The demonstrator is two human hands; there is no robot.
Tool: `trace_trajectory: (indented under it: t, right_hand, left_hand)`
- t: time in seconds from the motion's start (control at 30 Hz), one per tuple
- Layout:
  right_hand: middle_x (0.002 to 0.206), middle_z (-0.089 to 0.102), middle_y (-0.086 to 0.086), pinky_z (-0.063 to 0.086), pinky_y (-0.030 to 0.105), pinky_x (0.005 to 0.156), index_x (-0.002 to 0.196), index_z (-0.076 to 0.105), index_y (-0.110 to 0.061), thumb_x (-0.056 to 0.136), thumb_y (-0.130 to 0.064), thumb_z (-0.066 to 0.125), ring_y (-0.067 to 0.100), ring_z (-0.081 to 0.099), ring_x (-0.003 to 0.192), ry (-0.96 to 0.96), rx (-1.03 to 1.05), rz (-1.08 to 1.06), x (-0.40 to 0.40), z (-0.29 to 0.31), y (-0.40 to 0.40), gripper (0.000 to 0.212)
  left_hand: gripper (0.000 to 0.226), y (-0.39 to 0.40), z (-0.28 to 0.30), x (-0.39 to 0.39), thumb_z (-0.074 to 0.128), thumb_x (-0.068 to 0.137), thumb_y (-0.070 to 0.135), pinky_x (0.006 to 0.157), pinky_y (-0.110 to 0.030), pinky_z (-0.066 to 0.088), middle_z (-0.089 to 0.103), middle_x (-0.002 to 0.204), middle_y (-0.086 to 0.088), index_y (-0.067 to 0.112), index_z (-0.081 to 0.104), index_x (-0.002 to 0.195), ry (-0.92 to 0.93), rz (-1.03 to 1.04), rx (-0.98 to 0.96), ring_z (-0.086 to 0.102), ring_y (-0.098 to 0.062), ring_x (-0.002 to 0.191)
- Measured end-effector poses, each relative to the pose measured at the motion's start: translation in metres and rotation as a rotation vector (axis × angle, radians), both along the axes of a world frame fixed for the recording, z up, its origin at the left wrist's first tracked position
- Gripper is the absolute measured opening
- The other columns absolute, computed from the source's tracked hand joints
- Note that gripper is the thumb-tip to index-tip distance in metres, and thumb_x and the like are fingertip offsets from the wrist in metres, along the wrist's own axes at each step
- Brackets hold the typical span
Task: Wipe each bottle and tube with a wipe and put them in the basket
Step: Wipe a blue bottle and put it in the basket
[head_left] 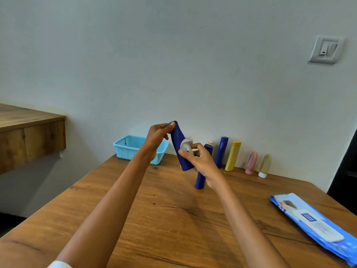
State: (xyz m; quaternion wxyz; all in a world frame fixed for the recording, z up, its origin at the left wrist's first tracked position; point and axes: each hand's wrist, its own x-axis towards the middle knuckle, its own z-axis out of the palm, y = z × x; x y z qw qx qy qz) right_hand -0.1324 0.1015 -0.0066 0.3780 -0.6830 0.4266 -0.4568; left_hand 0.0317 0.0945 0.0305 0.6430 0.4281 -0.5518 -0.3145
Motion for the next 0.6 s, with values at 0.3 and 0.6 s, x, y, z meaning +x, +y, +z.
trace_trajectory:
  t: [0.3,0.6]
  right_hand:
    - [0.102,0.063,0.001,0.044,0.019,0.065,0.108,0.058,-0.016,0.081,-0.047,0.065,0.013,0.061,0.091,0.116,0.009,0.016,-0.003,-0.006,-0.001,0.041]
    - [0.113,0.051,-0.014,0.039,0.001,0.062,0.122,0.048,-0.024,0.082,-0.04,0.068,-0.005,0.047,0.094,0.117,-0.293,-0.126,0.012,0.0,0.007,0.047]
  left_hand:
    - [0.017,0.001,0.002,0.03,0.059,0.09,0.035,0.064,-0.021,0.036,0.064,0.076,0.007,0.024,0.066,0.079,0.093,0.113,-0.002,0.048,-0.009,0.066]
    - [0.034,-0.007,-0.006,0.007,0.064,0.085,0.041,0.063,-0.022,0.046,0.065,0.077,-0.002,0.008,0.069,0.094,-0.114,-0.002,0.143,0.06,-0.012,0.07]
